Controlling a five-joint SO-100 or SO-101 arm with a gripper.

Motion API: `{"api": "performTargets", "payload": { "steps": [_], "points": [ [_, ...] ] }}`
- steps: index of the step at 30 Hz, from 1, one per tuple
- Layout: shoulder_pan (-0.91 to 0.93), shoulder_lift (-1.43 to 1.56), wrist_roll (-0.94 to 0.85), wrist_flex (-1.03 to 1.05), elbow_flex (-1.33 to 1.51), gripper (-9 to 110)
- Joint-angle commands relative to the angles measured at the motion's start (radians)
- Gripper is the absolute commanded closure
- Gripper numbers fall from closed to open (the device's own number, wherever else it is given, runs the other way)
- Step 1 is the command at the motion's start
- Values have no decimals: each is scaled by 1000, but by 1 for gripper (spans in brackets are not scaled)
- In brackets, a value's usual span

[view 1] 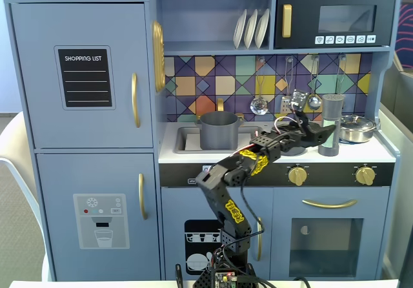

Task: Put salt in the gray recipient

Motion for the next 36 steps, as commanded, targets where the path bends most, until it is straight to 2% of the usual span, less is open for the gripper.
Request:
{"api": "performTargets", "payload": {
  "steps": [1,14,28,29,30,32,36],
  "points": [
    [-21,-74,-43,-77,-132,48],
    [-54,-399,-87,-120,-417,53],
    [-55,-623,-103,-117,-669,61],
    [-58,-635,-100,-117,-683,63],
    [-64,-646,-98,-117,-696,71],
    [-78,-667,-104,-98,-733,101],
    [-97,-634,38,-144,-801,101]
  ]
}}
